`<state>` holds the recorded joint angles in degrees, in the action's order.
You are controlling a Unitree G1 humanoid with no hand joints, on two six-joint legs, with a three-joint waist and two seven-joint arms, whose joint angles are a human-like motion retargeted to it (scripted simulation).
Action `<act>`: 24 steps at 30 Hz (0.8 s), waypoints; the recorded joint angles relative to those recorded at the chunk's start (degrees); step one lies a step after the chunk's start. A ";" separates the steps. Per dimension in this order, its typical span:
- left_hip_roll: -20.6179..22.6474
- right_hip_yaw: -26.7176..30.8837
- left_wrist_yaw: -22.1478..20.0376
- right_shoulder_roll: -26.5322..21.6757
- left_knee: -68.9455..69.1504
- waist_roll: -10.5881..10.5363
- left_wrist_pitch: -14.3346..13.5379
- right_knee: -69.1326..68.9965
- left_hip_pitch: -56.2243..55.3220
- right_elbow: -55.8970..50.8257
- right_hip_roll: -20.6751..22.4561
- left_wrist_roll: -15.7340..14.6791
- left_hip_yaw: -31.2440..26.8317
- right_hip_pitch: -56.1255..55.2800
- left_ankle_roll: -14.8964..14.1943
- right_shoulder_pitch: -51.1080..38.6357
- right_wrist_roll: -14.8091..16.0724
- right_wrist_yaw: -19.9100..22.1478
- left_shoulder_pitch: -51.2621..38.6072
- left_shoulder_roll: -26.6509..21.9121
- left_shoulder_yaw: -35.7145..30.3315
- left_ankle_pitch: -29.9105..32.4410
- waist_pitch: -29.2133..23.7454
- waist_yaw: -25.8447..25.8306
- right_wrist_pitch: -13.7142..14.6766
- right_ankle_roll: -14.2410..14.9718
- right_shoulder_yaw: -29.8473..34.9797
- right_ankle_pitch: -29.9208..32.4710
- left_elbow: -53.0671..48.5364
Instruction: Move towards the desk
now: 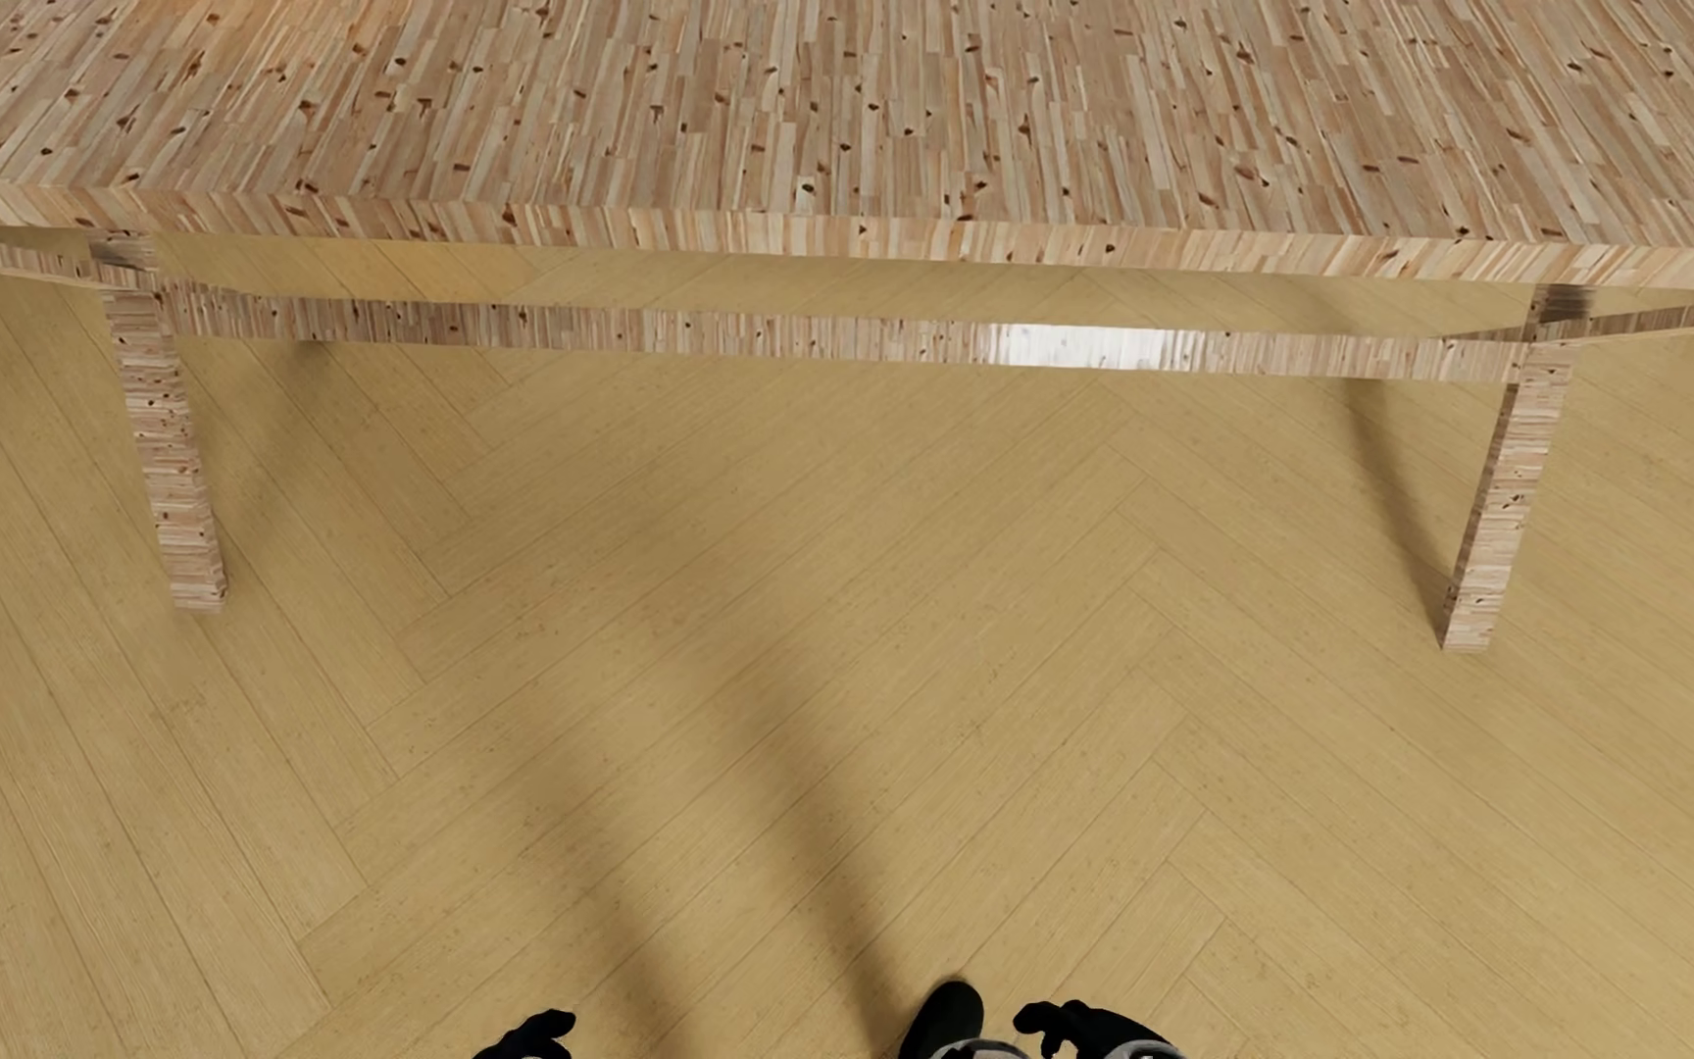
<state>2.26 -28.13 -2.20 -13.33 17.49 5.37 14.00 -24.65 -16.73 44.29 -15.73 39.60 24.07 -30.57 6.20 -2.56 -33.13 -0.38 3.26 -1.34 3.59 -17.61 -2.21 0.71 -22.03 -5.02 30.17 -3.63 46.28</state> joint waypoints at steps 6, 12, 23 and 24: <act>0.49 -1.08 -0.87 -0.50 0.95 -0.26 -1.99 -0.91 -1.89 0.30 -1.21 -0.06 -1.27 -1.05 0.10 -2.06 1.10 0.61 2.61 -0.76 -0.74 -0.33 -0.26 0.15 0.75 -0.39 1.48 -0.21 -0.80; 0.98 -1.95 -1.02 -1.29 1.22 -0.44 -2.82 -1.89 -3.86 0.89 -2.34 -0.06 -2.34 -2.66 -0.09 -2.22 1.70 1.47 5.48 -1.78 -1.95 0.29 -1.30 0.21 0.87 -0.66 2.71 -0.37 -2.77; 3.28 -3.46 -0.90 -1.99 -2.80 -1.37 -4.01 1.51 -8.51 2.10 -3.74 -0.34 -3.55 -7.09 -1.91 -4.48 1.56 1.98 6.78 -3.74 -7.67 2.55 -3.29 -0.57 1.44 -1.31 3.24 1.95 -4.57; 3.43 -3.44 -0.89 -2.08 -3.15 -1.44 -3.99 1.84 -8.76 1.98 -3.74 -0.45 -3.52 -7.40 -1.97 -4.88 1.54 2.11 6.66 -3.83 -8.14 2.59 -3.38 -0.61 1.53 -1.32 3.22 2.15 -4.82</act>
<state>5.70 -31.57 -3.09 -15.41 14.34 3.92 10.01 -22.81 -25.49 46.28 -19.47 39.15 20.55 -37.97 4.23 -7.44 -31.59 1.73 9.92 -5.17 -4.55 -15.02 -5.59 0.10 -20.49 -6.34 33.39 -1.48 41.45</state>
